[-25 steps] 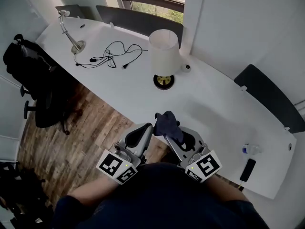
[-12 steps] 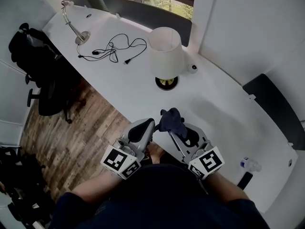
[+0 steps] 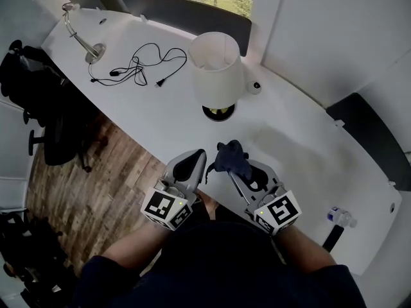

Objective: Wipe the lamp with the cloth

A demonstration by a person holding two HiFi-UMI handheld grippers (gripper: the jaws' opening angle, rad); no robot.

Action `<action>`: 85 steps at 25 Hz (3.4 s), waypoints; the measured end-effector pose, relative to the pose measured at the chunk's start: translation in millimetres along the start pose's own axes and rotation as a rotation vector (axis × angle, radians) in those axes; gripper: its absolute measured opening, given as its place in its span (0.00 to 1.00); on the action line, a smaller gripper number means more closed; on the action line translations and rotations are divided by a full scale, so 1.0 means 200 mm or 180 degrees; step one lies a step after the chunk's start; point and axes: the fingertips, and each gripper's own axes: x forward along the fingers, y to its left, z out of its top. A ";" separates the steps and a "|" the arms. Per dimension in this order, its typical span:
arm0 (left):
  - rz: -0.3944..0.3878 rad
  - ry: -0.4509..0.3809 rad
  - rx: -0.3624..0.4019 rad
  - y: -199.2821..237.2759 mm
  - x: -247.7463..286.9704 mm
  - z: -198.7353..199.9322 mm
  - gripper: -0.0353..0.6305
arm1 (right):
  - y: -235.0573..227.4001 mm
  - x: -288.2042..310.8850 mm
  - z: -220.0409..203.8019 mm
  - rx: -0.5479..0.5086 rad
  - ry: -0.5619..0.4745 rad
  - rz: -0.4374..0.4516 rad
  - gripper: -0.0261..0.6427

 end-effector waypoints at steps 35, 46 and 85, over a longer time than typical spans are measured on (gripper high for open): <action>0.0347 0.1004 0.0226 0.86 0.73 -0.80 0.05 | -1.12 0.81 -0.59 -0.1246 0.1491 -0.0937 0.19; 0.0330 0.1145 0.0245 0.85 0.74 -0.87 0.05 | -0.98 0.82 -0.65 -0.1297 0.1649 -0.0853 0.19; 0.0151 0.1350 0.0336 1.13 0.39 -0.74 0.05 | -0.69 1.31 -0.61 -0.1172 0.1890 -0.1473 0.19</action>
